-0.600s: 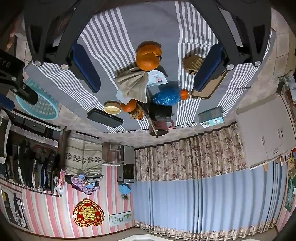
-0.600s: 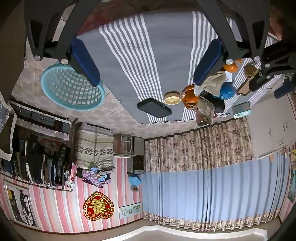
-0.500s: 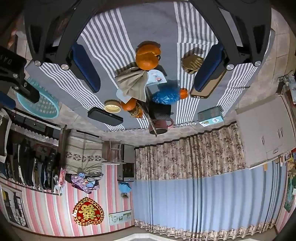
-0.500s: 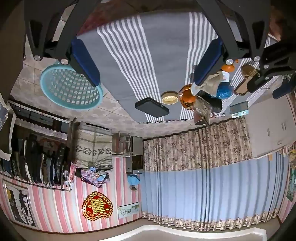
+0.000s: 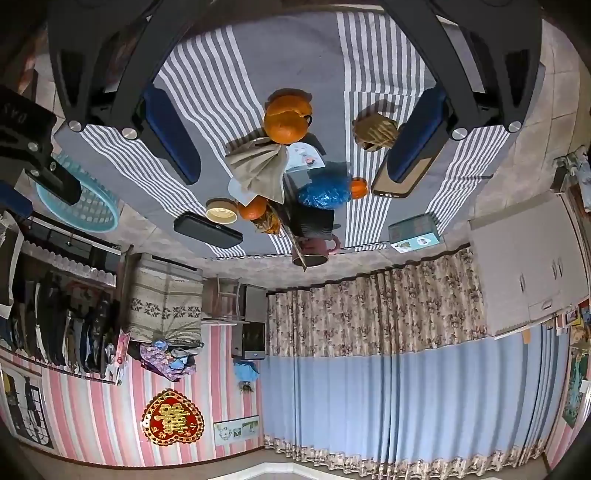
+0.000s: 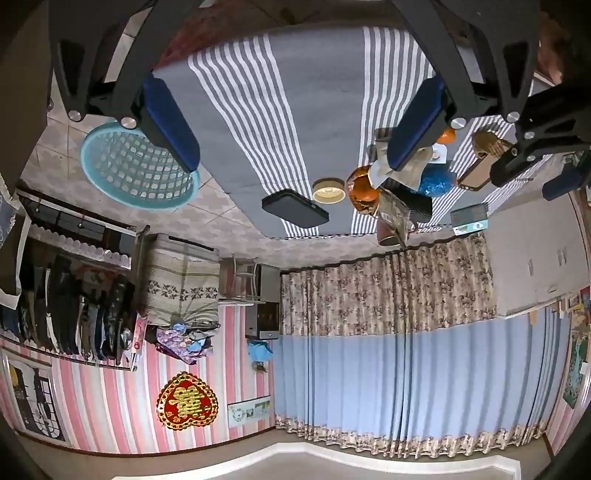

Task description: Collect trash

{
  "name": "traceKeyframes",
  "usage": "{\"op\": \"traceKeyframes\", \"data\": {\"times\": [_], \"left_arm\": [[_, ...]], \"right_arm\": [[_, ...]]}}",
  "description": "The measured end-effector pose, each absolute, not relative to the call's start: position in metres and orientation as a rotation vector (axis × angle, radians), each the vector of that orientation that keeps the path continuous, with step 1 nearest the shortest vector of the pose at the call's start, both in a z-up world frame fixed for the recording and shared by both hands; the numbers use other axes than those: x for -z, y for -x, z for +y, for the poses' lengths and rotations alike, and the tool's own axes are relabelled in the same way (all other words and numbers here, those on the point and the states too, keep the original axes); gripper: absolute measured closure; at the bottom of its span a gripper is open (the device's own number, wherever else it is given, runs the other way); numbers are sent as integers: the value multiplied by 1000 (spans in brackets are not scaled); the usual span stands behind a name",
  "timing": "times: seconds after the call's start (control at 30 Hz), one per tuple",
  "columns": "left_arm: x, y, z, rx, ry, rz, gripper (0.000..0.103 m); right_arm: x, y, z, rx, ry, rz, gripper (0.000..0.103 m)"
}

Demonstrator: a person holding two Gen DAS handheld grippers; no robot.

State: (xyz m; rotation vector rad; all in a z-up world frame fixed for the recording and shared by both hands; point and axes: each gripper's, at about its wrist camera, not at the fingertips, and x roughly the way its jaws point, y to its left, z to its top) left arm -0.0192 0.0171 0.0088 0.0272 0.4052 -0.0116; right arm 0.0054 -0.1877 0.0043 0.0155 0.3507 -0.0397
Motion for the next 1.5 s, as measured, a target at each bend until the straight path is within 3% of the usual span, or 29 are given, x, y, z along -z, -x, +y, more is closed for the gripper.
{"op": "traceKeyframes", "data": {"times": [1.5], "left_arm": [[-18,25,10,21,-33,407,5]], "right_arm": [[1,-8,-198,49,-27,353,4]]}}
